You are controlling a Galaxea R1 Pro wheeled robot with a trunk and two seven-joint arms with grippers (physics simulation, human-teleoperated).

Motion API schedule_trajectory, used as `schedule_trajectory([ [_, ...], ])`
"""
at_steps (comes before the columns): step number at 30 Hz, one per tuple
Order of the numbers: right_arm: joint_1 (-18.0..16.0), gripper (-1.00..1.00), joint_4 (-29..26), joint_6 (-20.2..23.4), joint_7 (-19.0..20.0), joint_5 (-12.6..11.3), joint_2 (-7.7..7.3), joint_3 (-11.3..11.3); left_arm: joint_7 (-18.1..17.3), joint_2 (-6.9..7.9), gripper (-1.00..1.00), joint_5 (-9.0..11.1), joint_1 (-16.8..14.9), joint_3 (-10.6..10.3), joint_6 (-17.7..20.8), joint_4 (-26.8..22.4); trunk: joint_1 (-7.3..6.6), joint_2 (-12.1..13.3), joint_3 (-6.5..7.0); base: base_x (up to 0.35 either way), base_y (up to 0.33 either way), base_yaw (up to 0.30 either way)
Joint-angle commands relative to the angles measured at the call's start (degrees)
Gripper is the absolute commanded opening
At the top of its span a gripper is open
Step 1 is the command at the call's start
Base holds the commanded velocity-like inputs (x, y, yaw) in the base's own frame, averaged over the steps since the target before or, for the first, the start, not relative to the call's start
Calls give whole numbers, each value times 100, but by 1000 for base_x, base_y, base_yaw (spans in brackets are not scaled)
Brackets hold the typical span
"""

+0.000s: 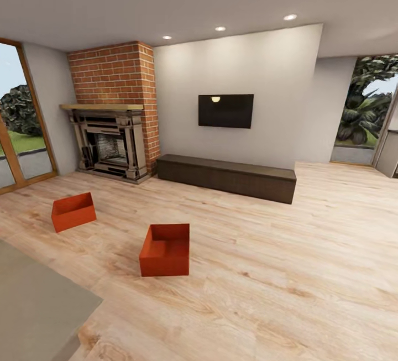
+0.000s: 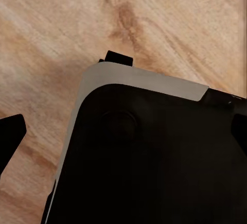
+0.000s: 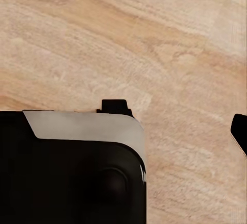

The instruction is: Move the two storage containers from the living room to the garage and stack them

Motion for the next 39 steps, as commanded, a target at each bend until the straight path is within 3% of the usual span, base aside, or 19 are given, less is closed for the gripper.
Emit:
schedule_trajectory([
  [1, -4, 100, 15, -30, -9, -53, 6, 50, -6, 5, 100, 9, -2, 39, -9, 3, 3, -3, -6, 316, 0, 0],
  [39, -6, 100, 15, -30, -8, -55, 0, 45, -7, 4, 100, -2, -2, 45, -73, 8, 3, -3, -6, 316, -2, 0],
])
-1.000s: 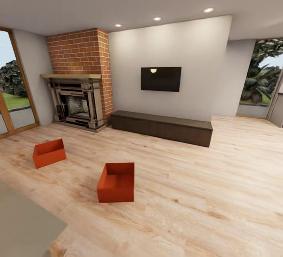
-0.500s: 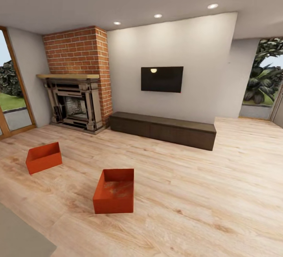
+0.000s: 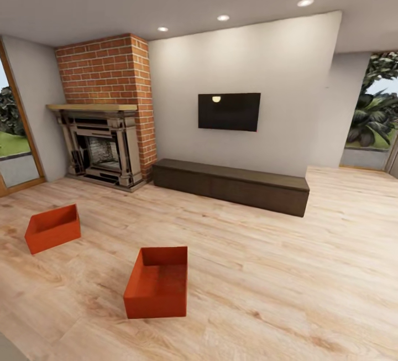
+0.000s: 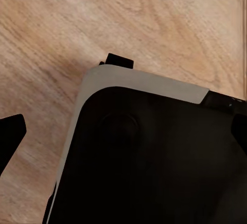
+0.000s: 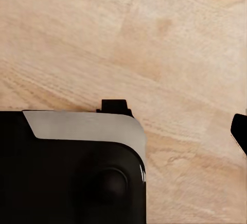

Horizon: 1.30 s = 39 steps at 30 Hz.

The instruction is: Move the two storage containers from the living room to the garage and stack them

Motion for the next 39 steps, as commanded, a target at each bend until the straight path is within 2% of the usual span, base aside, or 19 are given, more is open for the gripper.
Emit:
schedule_trajectory([
  [1, -5, 100, 15, -30, -9, -51, 3, 49, -5, -4, 100, 5, -2, 36, -16, -1, 3, -3, -6, 265, -92, 0],
  [12, -4, 100, 15, -62, 8, -72, 3, 9, 16, -12, 100, 1, -2, 42, -57, -9, 3, -3, -6, 96, -46, -8],
  [39, -7, 100, 15, -65, 19, -119, 6, -22, 48, -43, 100, -4, -2, 22, -51, -18, 3, -3, -6, 0, 0, -242],
])
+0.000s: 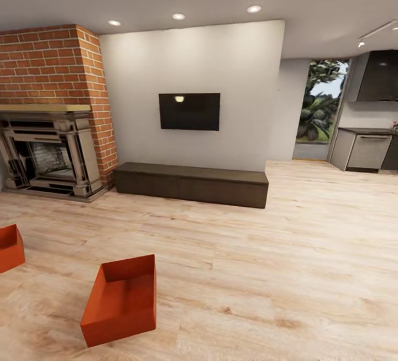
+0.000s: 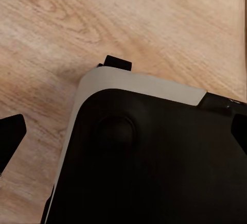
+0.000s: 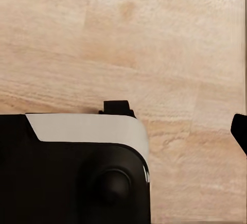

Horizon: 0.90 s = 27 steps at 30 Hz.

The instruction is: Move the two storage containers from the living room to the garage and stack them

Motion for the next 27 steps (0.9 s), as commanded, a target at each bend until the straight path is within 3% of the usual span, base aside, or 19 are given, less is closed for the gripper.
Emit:
schedule_trajectory([
  [1, -8, 100, 17, -28, -10, -51, 3, 48, -1, -2, 100, 5, -2, 27, -14, 0, 0, -3, -6, 0, 0, -251],
  [19, -8, 100, 17, -28, -11, -53, 1, 51, -1, -2, 100, 2, -2, 49, -21, 3, 0, -3, -6, 0, 0, -249],
  [27, -7, 100, 15, -21, -11, -53, 1, 57, -1, 7, 100, 2, -1, 55, -21, 6, 0, -3, -6, 0, 0, -76],
])
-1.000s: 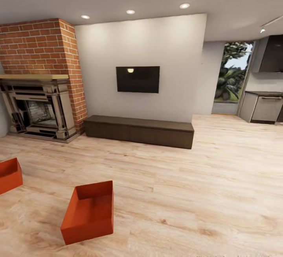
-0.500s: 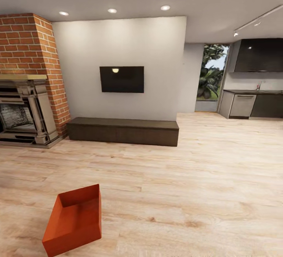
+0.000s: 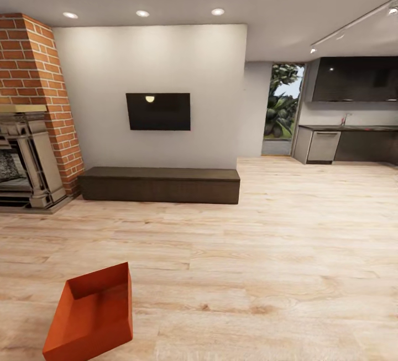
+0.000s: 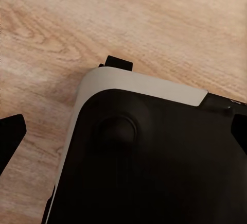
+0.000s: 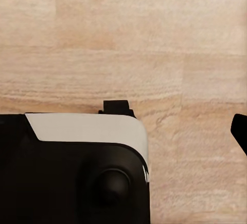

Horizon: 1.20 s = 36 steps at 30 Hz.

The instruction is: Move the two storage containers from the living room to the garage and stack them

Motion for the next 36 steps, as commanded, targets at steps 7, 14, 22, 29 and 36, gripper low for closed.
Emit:
schedule_trajectory([
  [7, -7, 100, 15, -28, -10, -46, 3, 49, -1, 0, 100, -5, -2, 32, -5, 1, 0, -3, -6, 45, 0, -4],
  [14, -7, 100, 15, -27, -9, -42, 3, 52, -2, 24, 100, 15, -2, 31, 7, 2, 0, -3, -6, 276, -83, 0],
  [22, -6, 100, 15, -19, -10, -36, 3, 58, -1, 25, 100, 21, -2, 30, 8, 2, 0, -3, -6, 299, -135, 0],
  [29, -7, 100, 15, -19, -10, -34, 3, 58, -1, 25, 100, 21, -2, 30, 8, 2, 0, -3, -6, 299, -138, 0],
  [36, -6, 100, 15, -19, -10, -33, 3, 58, -1, 25, 100, 21, -2, 38, 0, 2, 0, -3, -6, 299, -138, 0],
])
